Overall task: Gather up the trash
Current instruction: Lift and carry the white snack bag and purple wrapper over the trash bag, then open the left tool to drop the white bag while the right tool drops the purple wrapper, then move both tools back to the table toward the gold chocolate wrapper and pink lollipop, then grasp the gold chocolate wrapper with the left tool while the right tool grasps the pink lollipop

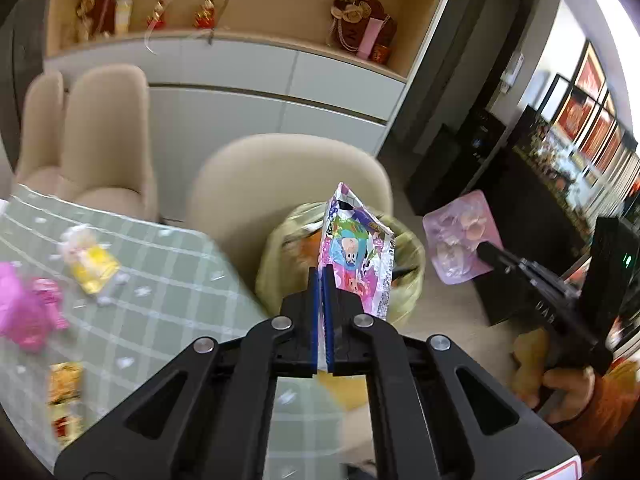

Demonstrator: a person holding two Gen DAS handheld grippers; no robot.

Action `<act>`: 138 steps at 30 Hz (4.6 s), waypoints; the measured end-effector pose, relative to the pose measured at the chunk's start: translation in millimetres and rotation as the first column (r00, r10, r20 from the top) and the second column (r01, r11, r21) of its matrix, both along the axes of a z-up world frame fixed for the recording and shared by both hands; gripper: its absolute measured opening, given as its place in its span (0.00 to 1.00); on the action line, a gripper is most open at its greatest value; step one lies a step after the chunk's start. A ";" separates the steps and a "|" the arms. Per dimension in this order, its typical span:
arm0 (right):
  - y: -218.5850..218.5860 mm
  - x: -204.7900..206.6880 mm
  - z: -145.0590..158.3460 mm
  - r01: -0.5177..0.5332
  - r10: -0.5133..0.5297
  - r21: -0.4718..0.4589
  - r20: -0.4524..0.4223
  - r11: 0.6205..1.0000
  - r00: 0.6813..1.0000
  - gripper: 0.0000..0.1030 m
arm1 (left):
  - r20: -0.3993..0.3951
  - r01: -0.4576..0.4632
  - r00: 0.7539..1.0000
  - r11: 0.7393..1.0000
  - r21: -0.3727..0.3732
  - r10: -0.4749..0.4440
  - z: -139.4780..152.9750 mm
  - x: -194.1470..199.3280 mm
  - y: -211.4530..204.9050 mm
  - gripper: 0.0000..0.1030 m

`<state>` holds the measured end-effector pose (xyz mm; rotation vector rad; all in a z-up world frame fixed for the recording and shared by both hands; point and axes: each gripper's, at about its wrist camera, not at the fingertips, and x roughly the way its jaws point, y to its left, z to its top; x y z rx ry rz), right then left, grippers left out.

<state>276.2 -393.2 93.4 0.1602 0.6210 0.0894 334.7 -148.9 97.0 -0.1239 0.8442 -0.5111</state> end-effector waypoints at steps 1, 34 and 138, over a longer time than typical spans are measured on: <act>-9.1 4.8 -0.4 0.007 -0.007 -0.003 0.000 1.000 1.000 0.04 | -0.015 0.012 1.000 1.000 -0.011 -0.012 -3.5 12.4 -13.0 0.02; -19.2 119.9 -125.4 -0.131 0.140 0.051 -0.291 0.990 0.946 0.04 | -0.179 0.020 0.984 0.990 0.139 0.005 -90.8 114.1 -92.4 0.32; 367.8 50.3 -132.8 -0.482 0.457 -0.033 -0.269 0.875 0.848 0.37 | -0.133 -0.106 0.983 0.986 0.129 0.124 -157.6 -56.0 295.4 0.14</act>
